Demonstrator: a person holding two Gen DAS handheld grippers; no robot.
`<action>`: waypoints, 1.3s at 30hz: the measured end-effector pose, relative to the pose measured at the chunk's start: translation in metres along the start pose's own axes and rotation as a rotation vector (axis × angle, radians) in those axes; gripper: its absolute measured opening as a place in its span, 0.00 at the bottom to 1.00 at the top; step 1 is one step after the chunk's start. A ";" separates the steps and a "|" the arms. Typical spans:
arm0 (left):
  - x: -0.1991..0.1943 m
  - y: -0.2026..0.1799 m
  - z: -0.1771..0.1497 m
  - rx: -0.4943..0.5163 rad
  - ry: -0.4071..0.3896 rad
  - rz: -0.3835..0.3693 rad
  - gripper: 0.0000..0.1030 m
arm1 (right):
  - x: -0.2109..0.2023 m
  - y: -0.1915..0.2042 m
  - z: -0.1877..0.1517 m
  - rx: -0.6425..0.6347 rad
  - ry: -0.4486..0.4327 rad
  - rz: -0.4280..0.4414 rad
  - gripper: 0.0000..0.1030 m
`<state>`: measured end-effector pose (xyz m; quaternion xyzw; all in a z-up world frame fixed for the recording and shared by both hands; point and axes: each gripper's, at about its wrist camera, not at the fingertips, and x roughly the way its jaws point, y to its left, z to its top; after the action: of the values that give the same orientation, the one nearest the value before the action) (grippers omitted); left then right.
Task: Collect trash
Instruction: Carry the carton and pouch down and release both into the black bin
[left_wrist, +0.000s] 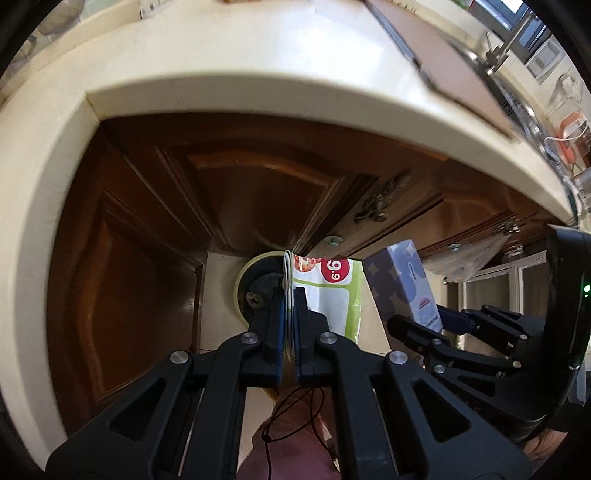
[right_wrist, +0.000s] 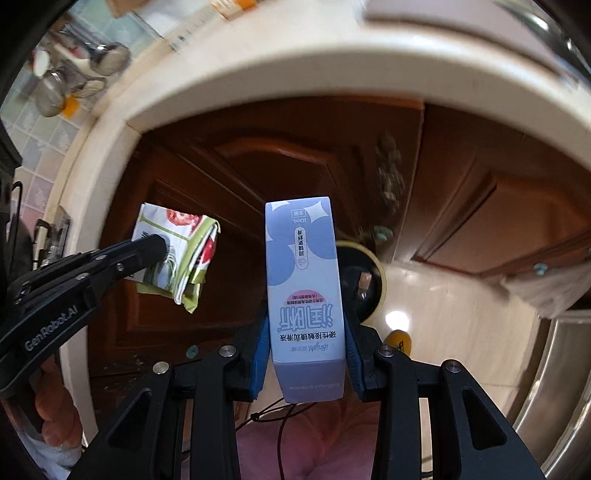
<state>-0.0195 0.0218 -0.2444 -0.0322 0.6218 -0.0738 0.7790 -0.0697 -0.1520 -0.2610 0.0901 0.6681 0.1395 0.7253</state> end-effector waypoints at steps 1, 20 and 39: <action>0.011 0.000 -0.002 0.000 0.001 0.006 0.02 | 0.013 -0.006 -0.003 0.011 0.012 -0.001 0.34; 0.250 0.008 -0.042 -0.081 0.131 0.061 0.02 | 0.235 -0.090 -0.017 0.132 0.155 0.019 0.34; 0.338 0.028 -0.048 -0.036 0.226 0.086 0.42 | 0.342 -0.098 -0.003 0.090 0.206 -0.006 0.52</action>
<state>0.0090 -0.0005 -0.5845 -0.0109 0.7079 -0.0326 0.7055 -0.0414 -0.1340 -0.6151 0.1061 0.7449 0.1157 0.6484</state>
